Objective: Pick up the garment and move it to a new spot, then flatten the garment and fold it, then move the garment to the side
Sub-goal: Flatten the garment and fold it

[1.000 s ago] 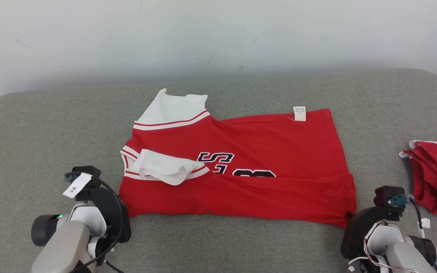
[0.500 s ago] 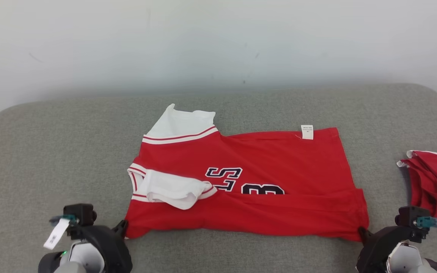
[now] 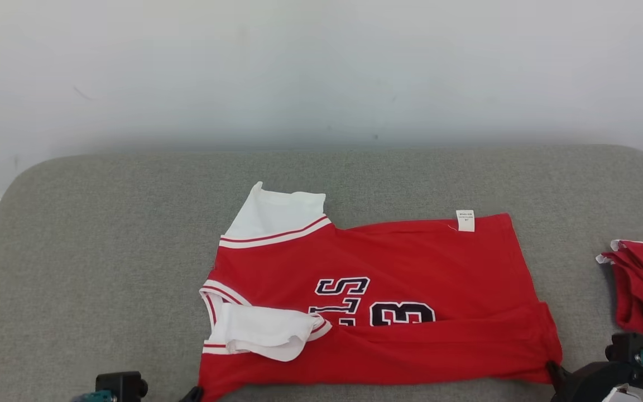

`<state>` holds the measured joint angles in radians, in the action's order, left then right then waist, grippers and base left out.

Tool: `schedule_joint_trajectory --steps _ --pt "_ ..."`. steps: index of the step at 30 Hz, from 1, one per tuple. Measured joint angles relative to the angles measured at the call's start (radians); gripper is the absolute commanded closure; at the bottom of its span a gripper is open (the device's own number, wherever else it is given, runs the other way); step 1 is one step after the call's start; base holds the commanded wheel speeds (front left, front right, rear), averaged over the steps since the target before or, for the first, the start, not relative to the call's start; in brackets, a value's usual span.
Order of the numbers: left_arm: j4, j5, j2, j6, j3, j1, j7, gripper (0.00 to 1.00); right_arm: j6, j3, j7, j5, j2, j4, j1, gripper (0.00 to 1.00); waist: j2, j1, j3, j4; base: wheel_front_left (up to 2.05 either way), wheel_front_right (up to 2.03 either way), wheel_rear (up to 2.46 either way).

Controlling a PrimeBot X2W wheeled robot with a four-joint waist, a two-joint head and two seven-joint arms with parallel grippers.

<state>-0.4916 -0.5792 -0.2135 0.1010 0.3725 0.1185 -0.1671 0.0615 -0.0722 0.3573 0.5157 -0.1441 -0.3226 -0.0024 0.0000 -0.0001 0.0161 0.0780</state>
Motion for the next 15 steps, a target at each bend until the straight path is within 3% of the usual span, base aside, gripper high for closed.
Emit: schedule_joint_trajectory --steps 7,15 --pt "0.188 -0.012 -0.035 0.002 0.000 -0.108 -0.029 1.00 0.006 -0.025 0.022 0.019 -0.008 0.086 0.088 1.00 0.0000 0.0000 0.011 0.028 0.00 0.00 0.00" --pt "0.366 -0.029 -0.089 -0.060 -0.033 -0.220 -0.094 1.00 0.016 -0.038 0.074 0.037 -0.009 0.186 0.176 1.00 0.0000 0.0000 0.013 0.037 0.00 0.00 0.00"
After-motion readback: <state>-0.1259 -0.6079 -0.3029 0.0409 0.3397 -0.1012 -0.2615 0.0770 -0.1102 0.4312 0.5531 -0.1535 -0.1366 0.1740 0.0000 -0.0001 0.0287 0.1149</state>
